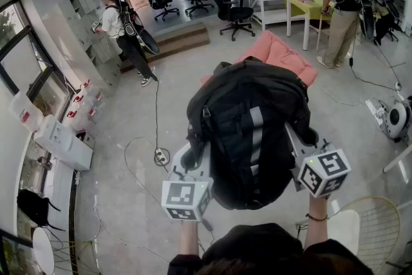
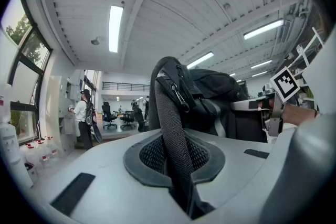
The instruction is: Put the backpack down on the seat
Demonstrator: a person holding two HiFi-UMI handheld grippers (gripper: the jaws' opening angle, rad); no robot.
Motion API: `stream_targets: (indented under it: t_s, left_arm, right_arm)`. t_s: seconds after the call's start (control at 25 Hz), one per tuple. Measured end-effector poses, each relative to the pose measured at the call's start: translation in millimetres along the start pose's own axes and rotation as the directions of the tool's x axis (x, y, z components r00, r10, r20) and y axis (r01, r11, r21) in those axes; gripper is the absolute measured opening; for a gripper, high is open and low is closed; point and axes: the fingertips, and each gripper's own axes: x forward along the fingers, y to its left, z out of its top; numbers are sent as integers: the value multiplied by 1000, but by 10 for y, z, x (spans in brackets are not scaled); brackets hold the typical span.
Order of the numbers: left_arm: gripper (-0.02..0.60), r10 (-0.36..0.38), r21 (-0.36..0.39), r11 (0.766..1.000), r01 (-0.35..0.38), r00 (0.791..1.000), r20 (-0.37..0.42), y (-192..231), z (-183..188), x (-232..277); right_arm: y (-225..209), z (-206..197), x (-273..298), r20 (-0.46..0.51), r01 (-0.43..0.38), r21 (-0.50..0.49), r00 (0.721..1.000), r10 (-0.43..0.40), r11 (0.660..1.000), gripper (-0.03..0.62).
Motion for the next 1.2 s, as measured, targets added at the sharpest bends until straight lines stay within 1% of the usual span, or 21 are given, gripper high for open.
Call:
stream_targets:
  t_s: [0.12, 0.28, 0.4, 0.6, 0.8, 1.0, 1.2]
  left_arm:
    - [43, -7, 9, 1000, 7, 1000, 2, -13, -22, 12]
    - [43, -12, 18, 1000, 12, 1000, -14, -23, -72, 7]
    - [43, -5, 16, 1000, 5, 1000, -25, -27, -92, 12]
    - [43, 24, -2, 1000, -24, 999, -44, -184, -229, 114]
    - [43, 39, -21, 999, -41, 996, -79, -87, -350, 198]
    - [43, 44, -33, 998, -48, 993, -108, -39, -475, 436]
    - [43, 38, -43, 998, -44, 992, -117, 88, -570, 881]
  right_arm:
    - [-4, -15, 10, -4, -1, 2, 1000, 1, 1000, 61]
    - [-4, -31, 15, -13, -1, 16, 1000, 1, 1000, 61]
    - [-15, -58, 24, -13, -13, 24, 1000, 13, 1000, 62]
    - [-210, -192, 44, -23, -37, 46, 999, 38, 998, 63]
    - [-213, -286, 217, -48, -51, 63, 997, 54, 997, 63]
    - [-363, -436, 426, -77, -51, 95, 995, 58, 994, 62]
    - [-614, -543, 810, -86, -44, 105, 995, 53, 993, 62]
